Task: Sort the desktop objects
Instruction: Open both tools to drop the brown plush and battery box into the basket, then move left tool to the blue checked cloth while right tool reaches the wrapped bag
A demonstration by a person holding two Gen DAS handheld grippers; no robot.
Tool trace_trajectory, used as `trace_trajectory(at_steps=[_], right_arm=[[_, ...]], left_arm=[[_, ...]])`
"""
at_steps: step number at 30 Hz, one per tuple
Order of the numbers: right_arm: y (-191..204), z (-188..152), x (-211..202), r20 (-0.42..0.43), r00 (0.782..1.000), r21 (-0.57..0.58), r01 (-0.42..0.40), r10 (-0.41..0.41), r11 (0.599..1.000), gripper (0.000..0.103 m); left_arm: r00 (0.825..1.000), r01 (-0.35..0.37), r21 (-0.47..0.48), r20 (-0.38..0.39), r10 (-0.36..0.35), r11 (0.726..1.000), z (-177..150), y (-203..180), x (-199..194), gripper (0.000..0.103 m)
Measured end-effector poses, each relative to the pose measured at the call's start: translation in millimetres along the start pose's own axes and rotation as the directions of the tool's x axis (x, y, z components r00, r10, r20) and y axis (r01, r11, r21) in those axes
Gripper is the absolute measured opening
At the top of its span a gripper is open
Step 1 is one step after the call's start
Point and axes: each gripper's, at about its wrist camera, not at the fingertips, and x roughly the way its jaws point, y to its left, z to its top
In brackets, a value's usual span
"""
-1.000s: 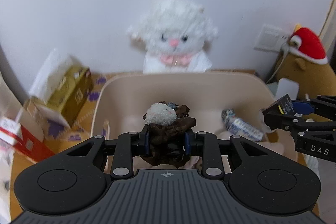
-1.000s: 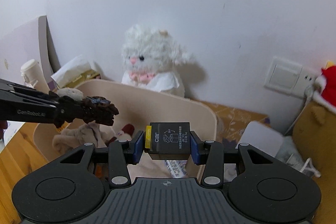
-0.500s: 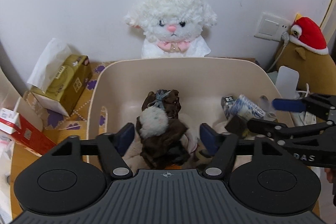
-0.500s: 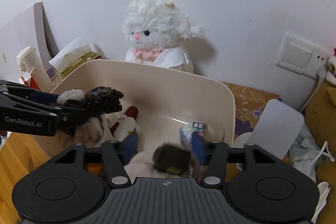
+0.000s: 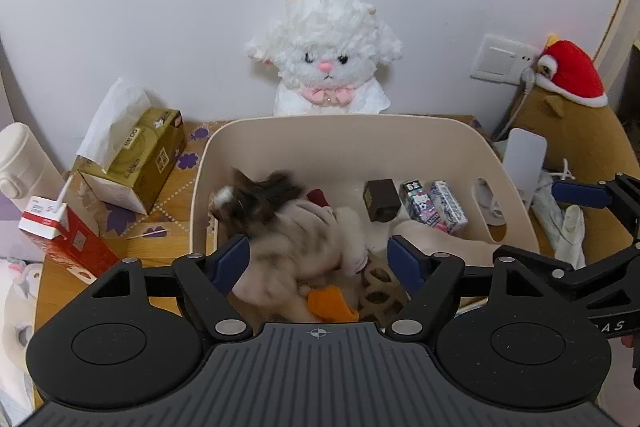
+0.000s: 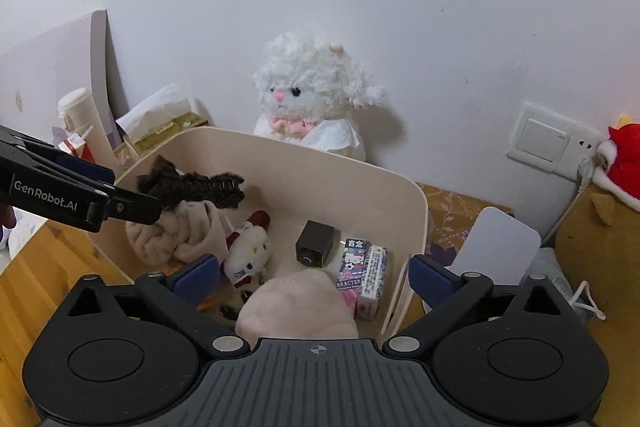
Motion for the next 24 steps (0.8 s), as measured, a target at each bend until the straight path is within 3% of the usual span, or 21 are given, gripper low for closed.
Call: trace_trajectory(at_steps=[10, 24], right_arm=[[9, -27, -44, 0.1, 0.994, 0.066, 0.032, -0.039, 0.997, 0.103], [38, -72, -74, 0.015, 1.0, 0.037, 0.005, -0.005, 0.999, 0.103]], left_arm=[[1.0, 0.014, 0.059, 0.016, -0.015, 0.998, -22, 11, -34, 0.081], [1.0, 0.008, 0.063, -0.028, -0.006, 0.998, -74, 43, -46, 0.082]])
